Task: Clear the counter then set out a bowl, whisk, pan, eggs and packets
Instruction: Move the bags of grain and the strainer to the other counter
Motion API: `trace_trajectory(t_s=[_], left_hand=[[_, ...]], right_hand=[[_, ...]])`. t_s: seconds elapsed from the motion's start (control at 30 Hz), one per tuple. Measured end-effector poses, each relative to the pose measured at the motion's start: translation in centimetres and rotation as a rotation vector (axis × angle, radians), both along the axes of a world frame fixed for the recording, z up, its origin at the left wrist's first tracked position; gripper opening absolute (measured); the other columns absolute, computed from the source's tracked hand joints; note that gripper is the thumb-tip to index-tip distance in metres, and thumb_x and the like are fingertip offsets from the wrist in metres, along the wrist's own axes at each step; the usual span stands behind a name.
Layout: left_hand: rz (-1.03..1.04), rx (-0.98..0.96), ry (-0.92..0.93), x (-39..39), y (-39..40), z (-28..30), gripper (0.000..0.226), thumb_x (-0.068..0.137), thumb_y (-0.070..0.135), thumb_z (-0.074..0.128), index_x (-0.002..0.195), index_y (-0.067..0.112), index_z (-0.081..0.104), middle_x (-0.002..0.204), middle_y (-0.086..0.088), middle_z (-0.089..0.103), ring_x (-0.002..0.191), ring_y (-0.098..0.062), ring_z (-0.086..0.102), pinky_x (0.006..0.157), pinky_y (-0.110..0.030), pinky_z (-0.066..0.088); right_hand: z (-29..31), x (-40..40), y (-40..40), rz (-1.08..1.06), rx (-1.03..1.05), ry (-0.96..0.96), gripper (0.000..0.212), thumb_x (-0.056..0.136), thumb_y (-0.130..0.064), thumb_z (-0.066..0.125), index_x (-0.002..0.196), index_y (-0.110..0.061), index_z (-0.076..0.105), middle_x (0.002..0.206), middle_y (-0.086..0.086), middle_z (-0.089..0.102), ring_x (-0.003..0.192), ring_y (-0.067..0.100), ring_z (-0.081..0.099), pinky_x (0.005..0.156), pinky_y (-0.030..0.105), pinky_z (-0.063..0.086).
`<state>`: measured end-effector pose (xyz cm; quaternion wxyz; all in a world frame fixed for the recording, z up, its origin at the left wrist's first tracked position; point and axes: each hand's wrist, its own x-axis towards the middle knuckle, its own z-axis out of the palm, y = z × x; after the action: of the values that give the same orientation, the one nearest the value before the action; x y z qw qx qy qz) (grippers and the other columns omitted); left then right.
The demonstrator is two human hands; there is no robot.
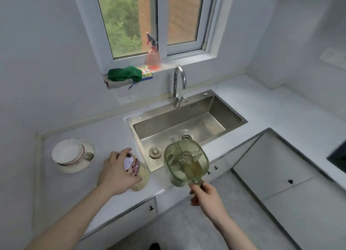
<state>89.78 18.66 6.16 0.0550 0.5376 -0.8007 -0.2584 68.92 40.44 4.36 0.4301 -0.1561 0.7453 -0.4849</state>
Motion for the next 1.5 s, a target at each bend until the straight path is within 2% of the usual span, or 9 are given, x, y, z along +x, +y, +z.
trace_trajectory(t_s=[0.17,0.43,0.6,0.73,0.87,1.0,1.2,1.33,1.5], left_hand=[[-0.234,-0.07,0.02,-7.2,6.6,3.3,0.105,0.05,0.053,0.078,0.142,0.052,0.027,0.125,0.019,0.035,0.124,-0.016,0.04,0.086,-0.034,0.045],[-0.544,-0.113,0.106,-22.2,23.0,5.9,0.105,0.046,0.055,0.077,0.14,0.048,0.031,0.126,0.02,0.037,0.126,-0.012,0.037,0.094,-0.037,0.047],[-0.768,-0.088,0.173,-30.9,33.4,7.0,0.1,0.046,0.054,0.078,0.137,0.048,0.035,0.122,0.017,0.041,0.12,-0.015,0.044,0.091,-0.037,0.047],[-0.991,-0.102,0.181,-37.7,41.2,8.3,0.102,0.042,0.059,0.072,0.136,0.05,0.035,0.124,0.018,0.043,0.119,-0.014,0.048,0.092,-0.04,0.051],[-1.193,-0.106,0.196,-43.9,48.8,9.2,0.102,0.044,0.059,0.076,0.137,0.05,0.035,0.123,0.017,0.044,0.118,-0.016,0.048,0.093,-0.038,0.05],[-1.353,-0.099,0.235,-49.3,56.1,9.4,0.101,0.045,0.058,0.081,0.135,0.05,0.036,0.117,0.017,0.043,0.115,-0.015,0.049,0.091,-0.038,0.052],[-1.52,-0.042,0.286,-57.2,65.4,8.8,0.101,0.044,0.058,0.08,0.135,0.046,0.038,0.112,0.016,0.043,0.11,-0.015,0.047,0.09,-0.036,0.049],[-1.621,-0.037,0.275,-62.7,70.1,8.3,0.099,0.045,0.058,0.078,0.134,0.048,0.036,0.114,0.017,0.042,0.107,-0.013,0.045,0.087,-0.034,0.05],[-1.686,-0.046,0.246,-69.4,74.8,7.8,0.098,0.046,0.06,0.076,0.133,0.051,0.032,0.119,0.02,0.039,0.109,-0.01,0.043,0.083,-0.03,0.047]], right_hand=[[1.7,-3.8,7.2,-0.144,-0.046,0.02,0.032,0.094,-0.031,0.068,0.089,0.0,0.064,0.078,0.004,0.065,0.061,0.014,0.063,0.067,0.03,0.058],[3.1,-12.5,26.8,-0.414,-0.057,0.07,0.022,0.093,-0.024,0.069,0.081,-0.008,0.061,0.071,0.003,0.06,0.057,0.015,0.058,0.066,0.032,0.056],[4.5,-16.3,38.9,-0.609,-0.032,0.147,0.022,0.093,-0.024,0.067,0.084,-0.004,0.061,0.075,0.003,0.061,0.06,0.014,0.061,0.059,0.021,0.054],[5.5,-17.5,47.8,-0.798,-0.024,0.166,0.029,0.092,-0.028,0.069,0.091,0.0,0.064,0.076,0.001,0.063,0.062,0.014,0.063,0.061,0.022,0.056],[5.1,-17.6,55.2,-1.005,-0.021,0.175,0.03,0.09,-0.03,0.071,0.085,-0.003,0.061,0.07,-0.002,0.06,0.059,0.013,0.062,0.071,0.034,0.059],[4.3,-17.8,61.3,-1.204,-0.046,0.146,0.031,0.091,-0.031,0.071,0.085,-0.003,0.061,0.074,0.0,0.062,0.059,0.015,0.062,0.076,0.044,0.06],[3.7,-21.3,68.5,-1.389,-0.032,0.159,0.025,0.093,-0.031,0.069,0.083,-0.008,0.064,0.07,-0.003,0.064,0.059,0.015,0.06,0.077,0.045,0.06],[3.5,-25.8,72.0,-1.483,-0.021,0.155,0.026,0.093,-0.031,0.069,0.08,-0.01,0.064,0.069,-0.002,0.063,0.059,0.015,0.06,0.072,0.038,0.059],[3.4,-31.2,75.8,-1.568,-0.023,0.143,0.024,0.094,-0.03,0.068,0.079,-0.011,0.065,0.067,-0.003,0.063,0.06,0.017,0.059,0.074,0.043,0.06]])
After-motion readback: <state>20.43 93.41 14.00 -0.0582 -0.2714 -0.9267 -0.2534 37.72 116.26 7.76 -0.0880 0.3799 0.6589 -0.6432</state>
